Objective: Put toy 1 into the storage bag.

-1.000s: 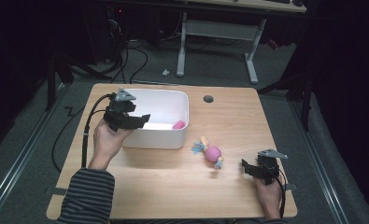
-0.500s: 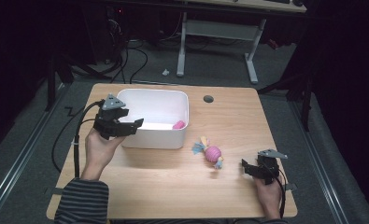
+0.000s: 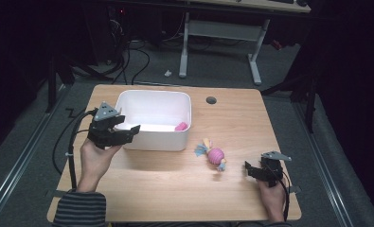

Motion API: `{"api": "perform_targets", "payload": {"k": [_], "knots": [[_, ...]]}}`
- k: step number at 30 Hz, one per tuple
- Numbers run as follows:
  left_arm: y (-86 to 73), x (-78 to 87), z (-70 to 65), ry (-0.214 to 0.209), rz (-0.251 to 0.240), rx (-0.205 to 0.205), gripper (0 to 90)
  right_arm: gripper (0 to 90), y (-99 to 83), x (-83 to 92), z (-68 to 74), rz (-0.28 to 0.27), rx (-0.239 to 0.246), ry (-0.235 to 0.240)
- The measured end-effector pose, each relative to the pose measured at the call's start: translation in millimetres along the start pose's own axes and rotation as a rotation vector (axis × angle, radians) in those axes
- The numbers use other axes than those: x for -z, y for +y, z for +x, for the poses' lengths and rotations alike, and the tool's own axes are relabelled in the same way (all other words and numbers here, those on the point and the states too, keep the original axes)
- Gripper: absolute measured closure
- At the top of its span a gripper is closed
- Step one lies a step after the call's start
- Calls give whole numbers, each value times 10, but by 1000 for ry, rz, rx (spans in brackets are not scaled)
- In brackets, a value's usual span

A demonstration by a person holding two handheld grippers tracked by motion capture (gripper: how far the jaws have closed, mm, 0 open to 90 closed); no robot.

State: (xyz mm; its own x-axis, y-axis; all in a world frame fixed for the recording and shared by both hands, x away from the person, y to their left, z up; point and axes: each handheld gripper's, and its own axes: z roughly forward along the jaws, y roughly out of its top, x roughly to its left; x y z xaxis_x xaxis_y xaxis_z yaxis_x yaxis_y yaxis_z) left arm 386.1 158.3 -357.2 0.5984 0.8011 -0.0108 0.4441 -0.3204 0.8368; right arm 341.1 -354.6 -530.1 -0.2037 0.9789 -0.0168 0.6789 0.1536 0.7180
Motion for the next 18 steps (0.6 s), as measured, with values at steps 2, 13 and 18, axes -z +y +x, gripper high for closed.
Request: {"api": "perform_targets", "payload": {"k": [2, 13, 18], "knots": [[-14, -5, 3, 4, 1, 1, 354, 255, 0, 0, 0, 0, 0, 0], [-158, 46, -24, 5, -29, 18, 360, 255, -1, 0, 1, 0, 1, 1], [-230, 79, -16, 6, -33, 30, 360, 255, -1, 1, 0, 0, 1, 0]]}}
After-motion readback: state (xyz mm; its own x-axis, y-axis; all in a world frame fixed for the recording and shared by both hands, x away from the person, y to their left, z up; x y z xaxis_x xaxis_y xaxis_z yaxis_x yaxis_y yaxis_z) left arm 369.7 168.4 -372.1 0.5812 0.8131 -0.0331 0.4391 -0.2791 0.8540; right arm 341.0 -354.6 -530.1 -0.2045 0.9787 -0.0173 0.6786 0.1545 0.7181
